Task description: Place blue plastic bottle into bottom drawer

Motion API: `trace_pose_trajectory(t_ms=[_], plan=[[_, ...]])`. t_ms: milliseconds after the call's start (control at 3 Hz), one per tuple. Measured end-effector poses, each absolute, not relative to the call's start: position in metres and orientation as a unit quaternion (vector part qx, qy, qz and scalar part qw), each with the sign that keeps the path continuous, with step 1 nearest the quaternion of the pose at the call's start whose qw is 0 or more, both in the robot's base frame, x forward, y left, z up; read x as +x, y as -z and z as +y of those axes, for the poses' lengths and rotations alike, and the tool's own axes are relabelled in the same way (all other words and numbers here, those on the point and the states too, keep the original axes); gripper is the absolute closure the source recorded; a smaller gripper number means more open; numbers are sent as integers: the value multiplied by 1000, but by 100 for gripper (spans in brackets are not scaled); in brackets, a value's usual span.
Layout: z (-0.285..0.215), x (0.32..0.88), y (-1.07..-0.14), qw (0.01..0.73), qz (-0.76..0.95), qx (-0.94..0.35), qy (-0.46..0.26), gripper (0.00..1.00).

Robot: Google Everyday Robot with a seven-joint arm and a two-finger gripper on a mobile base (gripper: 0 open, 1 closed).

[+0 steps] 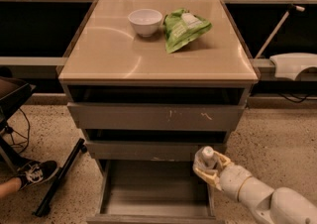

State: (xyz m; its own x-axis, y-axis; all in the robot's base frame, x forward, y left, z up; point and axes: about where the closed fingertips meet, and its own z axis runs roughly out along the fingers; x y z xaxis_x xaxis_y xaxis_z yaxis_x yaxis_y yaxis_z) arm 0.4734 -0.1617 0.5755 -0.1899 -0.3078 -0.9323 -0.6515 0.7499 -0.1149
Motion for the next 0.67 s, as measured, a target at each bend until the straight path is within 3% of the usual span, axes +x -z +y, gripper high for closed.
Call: trace_pose_trajectory(t_ms=[667], plan=[[-228,481,-421,546,805,-219,-78,100]])
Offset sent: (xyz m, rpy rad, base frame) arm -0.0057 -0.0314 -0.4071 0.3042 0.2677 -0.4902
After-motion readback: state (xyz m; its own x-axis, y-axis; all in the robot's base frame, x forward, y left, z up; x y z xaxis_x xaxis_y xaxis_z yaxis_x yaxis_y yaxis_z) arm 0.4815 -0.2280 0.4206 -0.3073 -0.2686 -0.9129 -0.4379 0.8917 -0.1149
